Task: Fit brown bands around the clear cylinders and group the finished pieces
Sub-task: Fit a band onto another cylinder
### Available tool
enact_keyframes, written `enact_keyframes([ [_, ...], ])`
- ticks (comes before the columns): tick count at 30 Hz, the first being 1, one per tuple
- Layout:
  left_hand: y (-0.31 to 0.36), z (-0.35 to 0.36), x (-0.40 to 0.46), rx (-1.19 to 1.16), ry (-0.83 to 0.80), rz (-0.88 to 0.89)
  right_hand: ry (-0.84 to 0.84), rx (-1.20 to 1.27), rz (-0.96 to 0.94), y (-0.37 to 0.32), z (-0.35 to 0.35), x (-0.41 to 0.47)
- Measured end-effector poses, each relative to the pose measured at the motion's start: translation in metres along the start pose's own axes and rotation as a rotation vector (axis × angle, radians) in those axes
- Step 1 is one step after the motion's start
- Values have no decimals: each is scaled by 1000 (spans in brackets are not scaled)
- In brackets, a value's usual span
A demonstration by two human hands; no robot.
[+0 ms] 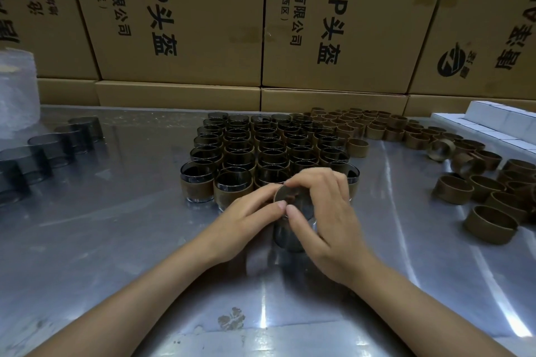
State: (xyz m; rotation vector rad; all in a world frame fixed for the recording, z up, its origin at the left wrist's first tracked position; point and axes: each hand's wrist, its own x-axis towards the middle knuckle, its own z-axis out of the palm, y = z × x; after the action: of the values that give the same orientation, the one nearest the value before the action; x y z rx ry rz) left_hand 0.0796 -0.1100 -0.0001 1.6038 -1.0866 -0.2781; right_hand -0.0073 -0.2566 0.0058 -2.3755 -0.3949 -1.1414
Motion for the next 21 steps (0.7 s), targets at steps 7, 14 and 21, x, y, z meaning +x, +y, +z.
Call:
enact_keyframes([
  [7, -2, 1, -1, 82, 45, -21, -282, 445, 453, 14, 6, -6],
  [14, -3, 2, -4, 99, 68, -141, -427, 528, 676, 22, 2, -7],
  [21, 0, 21, -13, 43, -2, -302, -492, 552, 601, 17, 0, -6],
])
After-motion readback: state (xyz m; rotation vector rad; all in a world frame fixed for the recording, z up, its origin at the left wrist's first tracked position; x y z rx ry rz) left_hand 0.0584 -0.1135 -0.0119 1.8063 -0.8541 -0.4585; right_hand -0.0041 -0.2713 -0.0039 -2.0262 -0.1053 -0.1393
